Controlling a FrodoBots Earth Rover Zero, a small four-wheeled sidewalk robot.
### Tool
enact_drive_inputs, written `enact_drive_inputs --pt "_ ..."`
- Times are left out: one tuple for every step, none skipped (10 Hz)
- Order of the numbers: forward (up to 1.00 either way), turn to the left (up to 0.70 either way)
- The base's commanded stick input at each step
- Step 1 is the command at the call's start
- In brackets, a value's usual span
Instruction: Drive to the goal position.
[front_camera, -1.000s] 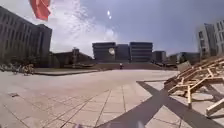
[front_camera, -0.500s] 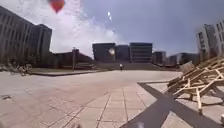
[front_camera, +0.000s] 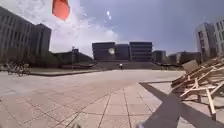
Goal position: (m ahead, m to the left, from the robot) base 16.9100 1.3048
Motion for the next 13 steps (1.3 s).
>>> enact_drive_inputs --pt "0.45 0.03" --pt "0.45 0.03" --pt "0.45 0.03" --pt "0.45 0.03" --pt "0.45 0.03" --pt "0.45 -0.02" --pt "0.45 -0.08" --pt "0.45 -0.14" --pt "0.45 -0.22" --pt "0.45 -0.24" --pt "0.45 -0.24" --pt "0.45 -0.24" --pt "0.45 -0.24"
